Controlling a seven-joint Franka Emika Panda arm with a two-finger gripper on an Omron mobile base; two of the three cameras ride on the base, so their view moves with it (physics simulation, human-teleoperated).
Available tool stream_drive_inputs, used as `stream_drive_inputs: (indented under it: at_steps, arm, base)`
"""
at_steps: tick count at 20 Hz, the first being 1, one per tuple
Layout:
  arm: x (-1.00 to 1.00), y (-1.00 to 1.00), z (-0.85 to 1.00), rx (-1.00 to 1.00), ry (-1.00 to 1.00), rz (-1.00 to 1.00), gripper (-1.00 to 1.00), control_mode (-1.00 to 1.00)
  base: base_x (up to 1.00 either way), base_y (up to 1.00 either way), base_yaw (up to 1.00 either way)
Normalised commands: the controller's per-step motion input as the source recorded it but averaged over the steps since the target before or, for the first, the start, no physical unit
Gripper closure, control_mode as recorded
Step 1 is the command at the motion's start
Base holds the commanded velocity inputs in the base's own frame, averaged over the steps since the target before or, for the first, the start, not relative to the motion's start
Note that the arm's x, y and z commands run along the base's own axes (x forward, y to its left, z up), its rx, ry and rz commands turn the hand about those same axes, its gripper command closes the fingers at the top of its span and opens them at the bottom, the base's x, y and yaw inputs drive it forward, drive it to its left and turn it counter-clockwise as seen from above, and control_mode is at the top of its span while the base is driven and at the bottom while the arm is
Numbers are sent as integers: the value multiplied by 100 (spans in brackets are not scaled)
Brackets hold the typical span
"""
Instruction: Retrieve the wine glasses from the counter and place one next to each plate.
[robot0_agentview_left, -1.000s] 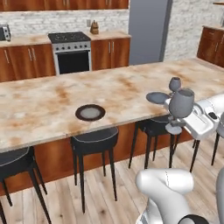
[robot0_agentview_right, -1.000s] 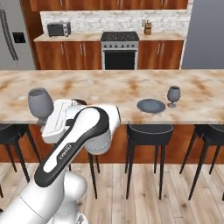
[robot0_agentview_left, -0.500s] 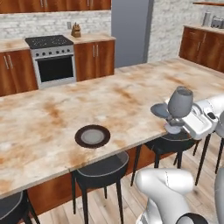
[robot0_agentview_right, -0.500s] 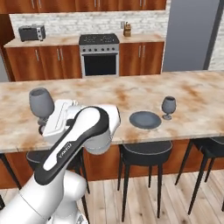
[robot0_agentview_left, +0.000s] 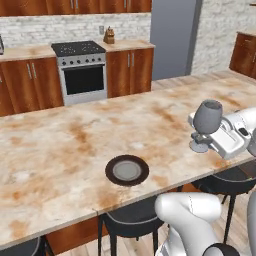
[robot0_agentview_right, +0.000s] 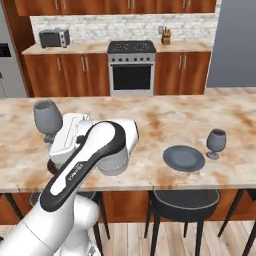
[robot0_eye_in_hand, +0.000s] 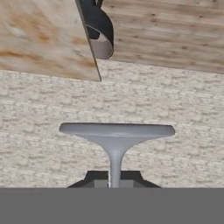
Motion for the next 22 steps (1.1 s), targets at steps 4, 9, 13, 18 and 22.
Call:
stream_drive_inputs:
  at_steps: [4,9,13,18,22]
  arm:
    - [0,0,0,0,0,0,100,100]
    - [0,0,0,0,0,0,100,100]
    - [0,0,0,0,0,0,100,100]
    - [0,0,0,0,0,0,100,100]
    - [83,0,-38,-3,0,0,100,-100]
  base:
    - [88,0,16]
    - [21,0,39]
    - [2,-6,49]
    - [63,-3,21]
    - [0,0,0]
